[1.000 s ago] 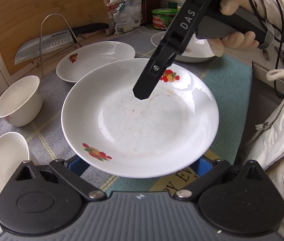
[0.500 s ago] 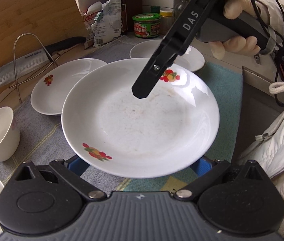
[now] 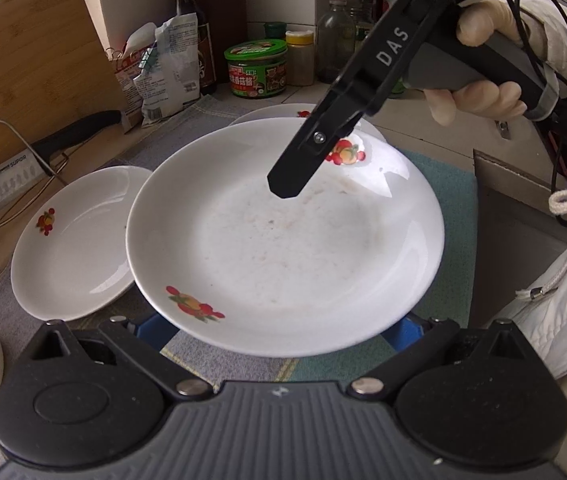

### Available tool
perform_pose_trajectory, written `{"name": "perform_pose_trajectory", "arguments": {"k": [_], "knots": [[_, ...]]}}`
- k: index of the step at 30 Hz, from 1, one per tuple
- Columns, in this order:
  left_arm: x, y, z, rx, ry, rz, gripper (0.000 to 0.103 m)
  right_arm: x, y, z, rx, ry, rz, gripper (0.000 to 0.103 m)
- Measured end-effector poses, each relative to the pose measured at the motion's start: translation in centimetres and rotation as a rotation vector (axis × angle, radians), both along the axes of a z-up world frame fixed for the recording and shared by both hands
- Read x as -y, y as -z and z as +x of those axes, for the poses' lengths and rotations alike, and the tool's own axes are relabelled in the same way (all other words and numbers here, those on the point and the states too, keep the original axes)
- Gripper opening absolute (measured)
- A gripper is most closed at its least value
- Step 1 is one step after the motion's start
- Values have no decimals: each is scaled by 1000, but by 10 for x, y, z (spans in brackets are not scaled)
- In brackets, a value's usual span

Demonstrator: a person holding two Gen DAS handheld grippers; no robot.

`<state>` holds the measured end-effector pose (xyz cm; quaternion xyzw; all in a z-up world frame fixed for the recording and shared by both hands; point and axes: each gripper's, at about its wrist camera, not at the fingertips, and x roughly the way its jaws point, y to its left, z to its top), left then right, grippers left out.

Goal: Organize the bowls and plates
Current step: 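Lower the large fruit-decorated plate onto the white plate with the right gripper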

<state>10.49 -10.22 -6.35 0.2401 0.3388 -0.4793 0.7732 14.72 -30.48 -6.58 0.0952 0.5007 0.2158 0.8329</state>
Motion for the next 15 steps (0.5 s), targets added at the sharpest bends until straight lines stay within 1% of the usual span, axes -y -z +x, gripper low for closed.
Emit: {"name": "perform_pose_trajectory", "arguments": {"k": [15], "knots": [[55,0,15,12,80,4,102,58,0,2,18,91,1,92]]}}
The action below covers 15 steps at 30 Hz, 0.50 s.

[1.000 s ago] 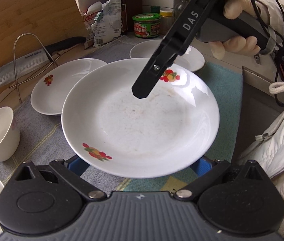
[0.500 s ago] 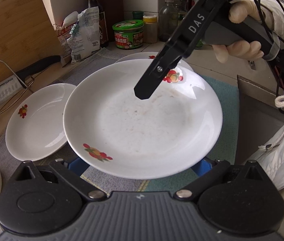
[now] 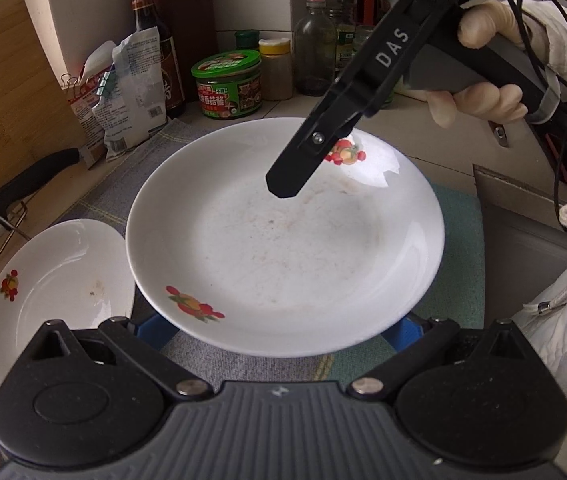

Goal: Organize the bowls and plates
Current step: 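Lower the large fruit-decorated plate onto the white plate with the right gripper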

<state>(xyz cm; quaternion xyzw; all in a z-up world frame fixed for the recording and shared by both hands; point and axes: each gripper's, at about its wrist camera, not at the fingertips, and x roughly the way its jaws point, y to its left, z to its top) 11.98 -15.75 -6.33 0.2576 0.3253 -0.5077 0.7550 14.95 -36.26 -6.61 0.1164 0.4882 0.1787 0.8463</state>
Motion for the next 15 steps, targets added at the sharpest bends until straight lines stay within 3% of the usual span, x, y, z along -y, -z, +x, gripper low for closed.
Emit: {"name": "perform_pose_trajectory", "arguments": {"k": [15], "knots": [[36,9,20,-15,43,12,102,38,10,3,-8,65,-7,92]]}}
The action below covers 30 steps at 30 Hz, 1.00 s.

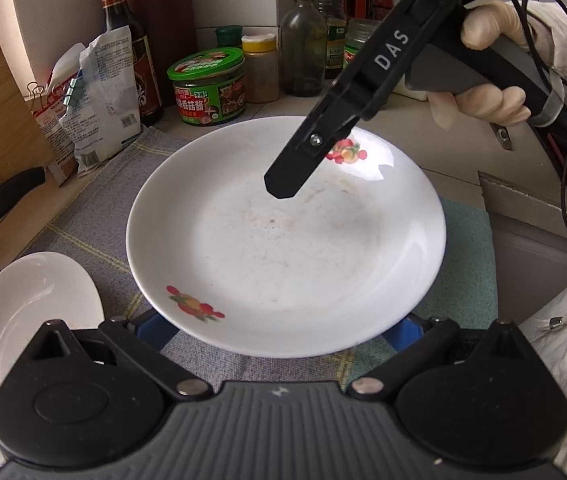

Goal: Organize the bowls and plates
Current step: 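Lower the large fruit-decorated plate onto the white plate with the right gripper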

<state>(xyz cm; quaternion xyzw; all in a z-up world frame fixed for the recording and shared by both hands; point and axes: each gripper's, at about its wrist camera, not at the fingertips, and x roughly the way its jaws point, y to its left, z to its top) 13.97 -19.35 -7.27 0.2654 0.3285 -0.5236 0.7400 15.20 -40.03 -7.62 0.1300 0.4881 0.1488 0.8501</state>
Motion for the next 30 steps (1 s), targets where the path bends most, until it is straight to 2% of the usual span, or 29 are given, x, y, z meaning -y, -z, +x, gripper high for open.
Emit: {"name": "perform_pose_trajectory", "arguments": {"k": [30], "knots": [[21,14,13,-31,-11,44,101,23,20,7,-41,42,25,92]]}}
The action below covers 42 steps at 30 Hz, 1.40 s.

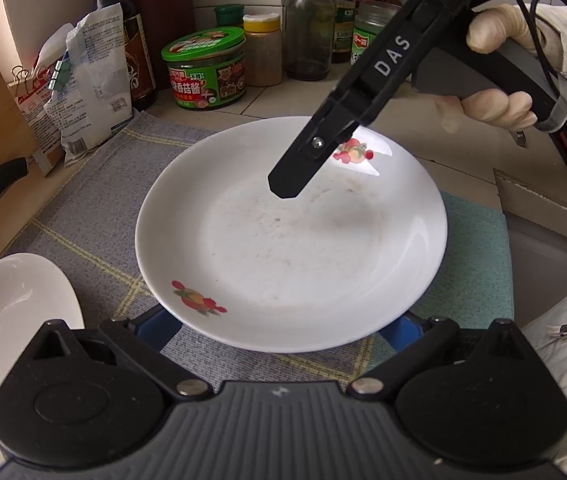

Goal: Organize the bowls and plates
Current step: 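Lower the large fruit-decorated plate onto the white plate with the right gripper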

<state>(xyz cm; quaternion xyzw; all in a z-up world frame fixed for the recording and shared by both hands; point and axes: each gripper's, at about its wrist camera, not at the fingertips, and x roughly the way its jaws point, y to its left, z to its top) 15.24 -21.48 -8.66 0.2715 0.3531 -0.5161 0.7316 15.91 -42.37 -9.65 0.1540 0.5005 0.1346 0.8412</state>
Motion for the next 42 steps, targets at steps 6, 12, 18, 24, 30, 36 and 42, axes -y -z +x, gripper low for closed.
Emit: {"name": "perform_pose_trajectory", "arguments": {"k": [6,12,18,24,30,36,42], "knots": [[1,0,1,3,4,7,101,3,2,-1,-8,10,2,92],[1,0,2,6,8,8,102,5,1,-2,-7,19,12,92],[0,0,1,17,14,13,101,8,-2,-5,0,28,15,92],[1,0,0,27,16,14,101,9,-4,-7,8,39,9,92],[0,-1,-2,34,24,11,101,9,-5,-10,12,47,4,92],[-3,-1,-4,38,23,7,101,8,-8,-13,17,62,-5,92],[-5,-5,-7,48,22,-3,101,6,-9,-15,19,74,-21,92]]}}
